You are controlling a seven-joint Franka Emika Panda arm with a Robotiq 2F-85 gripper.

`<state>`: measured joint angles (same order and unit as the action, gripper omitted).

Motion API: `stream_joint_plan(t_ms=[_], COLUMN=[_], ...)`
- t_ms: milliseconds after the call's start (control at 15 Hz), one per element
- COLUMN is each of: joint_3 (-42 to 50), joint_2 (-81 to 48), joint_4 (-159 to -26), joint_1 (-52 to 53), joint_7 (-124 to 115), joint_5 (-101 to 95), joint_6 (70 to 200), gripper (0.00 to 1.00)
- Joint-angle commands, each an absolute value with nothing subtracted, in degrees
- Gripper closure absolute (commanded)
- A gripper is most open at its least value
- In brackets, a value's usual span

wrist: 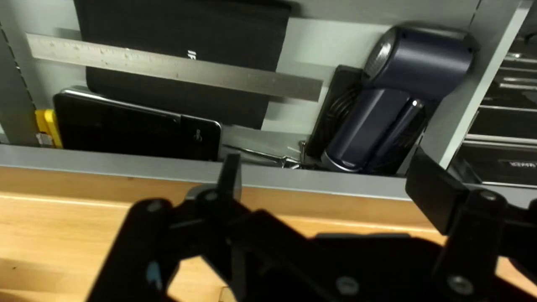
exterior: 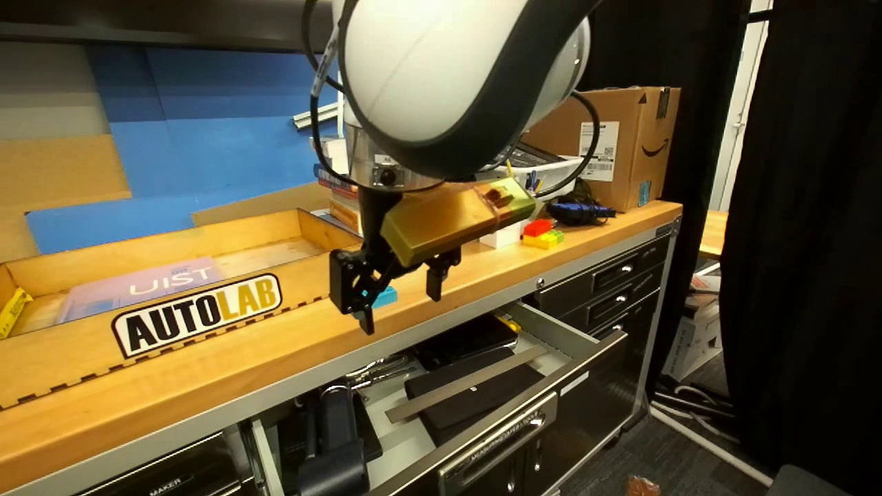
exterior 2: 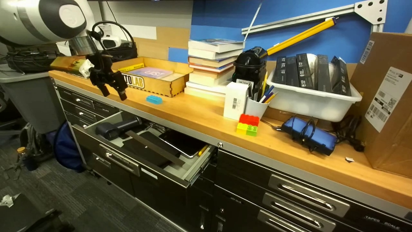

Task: Put the blue brick in the drawer and close the drawer

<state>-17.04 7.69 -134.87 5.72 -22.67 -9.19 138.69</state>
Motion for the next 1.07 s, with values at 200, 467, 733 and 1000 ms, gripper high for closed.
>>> stream_joint_plan(t_ms=[200, 467, 733, 1000], joint_3=[-14.5, -11.91, -7.15, -3.84], joint_2=[-3.03, -8.18, -10.93, -12.28], joint_4=[-125.28, -121.13, -118.88, -116.83], joint_1=[7.07, 9.35, 13.38, 14.43], joint_7=[-34.05, -39.0, -48.84, -62.03], joint_5=[-16.38, -20.85, -30.06, -44.3], joint_6=[144.24, 147.52, 152.77, 154.88], gripper=[0.0, 0.0, 0.0, 0.0])
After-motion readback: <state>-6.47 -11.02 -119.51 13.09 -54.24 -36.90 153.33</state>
